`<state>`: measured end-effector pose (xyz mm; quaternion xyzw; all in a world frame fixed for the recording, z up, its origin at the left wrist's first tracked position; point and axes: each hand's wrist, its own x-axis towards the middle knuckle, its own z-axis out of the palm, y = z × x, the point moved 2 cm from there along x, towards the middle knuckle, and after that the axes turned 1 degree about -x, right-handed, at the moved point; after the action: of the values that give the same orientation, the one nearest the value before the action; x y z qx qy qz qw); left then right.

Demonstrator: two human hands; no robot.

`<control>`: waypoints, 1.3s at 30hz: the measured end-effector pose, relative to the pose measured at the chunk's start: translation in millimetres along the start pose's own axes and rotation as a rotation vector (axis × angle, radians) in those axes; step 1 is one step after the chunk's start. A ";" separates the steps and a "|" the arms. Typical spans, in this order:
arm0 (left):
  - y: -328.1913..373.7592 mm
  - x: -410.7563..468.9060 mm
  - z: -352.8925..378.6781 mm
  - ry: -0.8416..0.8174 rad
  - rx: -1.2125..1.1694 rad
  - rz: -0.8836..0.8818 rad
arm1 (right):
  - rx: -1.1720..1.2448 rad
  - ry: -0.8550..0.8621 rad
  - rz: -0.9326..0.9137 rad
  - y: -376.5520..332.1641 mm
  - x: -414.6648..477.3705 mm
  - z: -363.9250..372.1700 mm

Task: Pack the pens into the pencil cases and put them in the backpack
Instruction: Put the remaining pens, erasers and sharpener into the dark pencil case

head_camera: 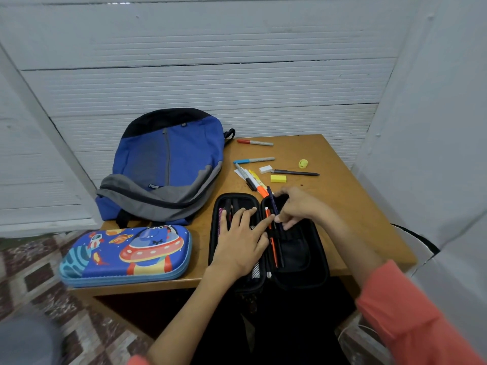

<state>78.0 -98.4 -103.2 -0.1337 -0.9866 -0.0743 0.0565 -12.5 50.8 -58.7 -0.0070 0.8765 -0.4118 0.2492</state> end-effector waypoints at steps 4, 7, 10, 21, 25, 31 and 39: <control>0.0 0.5 0.2 -0.014 0.002 -0.003 | 0.039 0.042 0.001 -1.5 1.5 -2.2; 0.0 0.8 0.1 -0.009 0.000 -0.004 | -0.058 0.178 -0.085 -1.8 4.1 1.6; 0.1 0.4 0.3 -0.012 0.000 -0.008 | -0.033 0.220 -0.100 1.2 5.5 5.3; -0.8 0.1 0.4 -0.019 0.002 0.000 | -0.251 0.036 -0.033 -1.7 -9.1 4.6; -0.6 0.2 0.9 -0.010 0.003 0.005 | -0.370 0.079 -0.059 -4.6 -10.7 7.8; -0.2 0.3 1.0 -0.005 0.003 0.003 | -0.343 0.084 -0.096 -0.9 -9.0 6.9; -0.9 -0.1 -0.7 -0.002 -0.030 0.004 | -0.125 0.086 -0.132 0.8 -2.7 -8.6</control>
<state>77.9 -99.3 -102.6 -0.1368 -0.9852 -0.0888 0.0536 -13.8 58.1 -53.6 -0.0625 0.9080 -0.3719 0.1825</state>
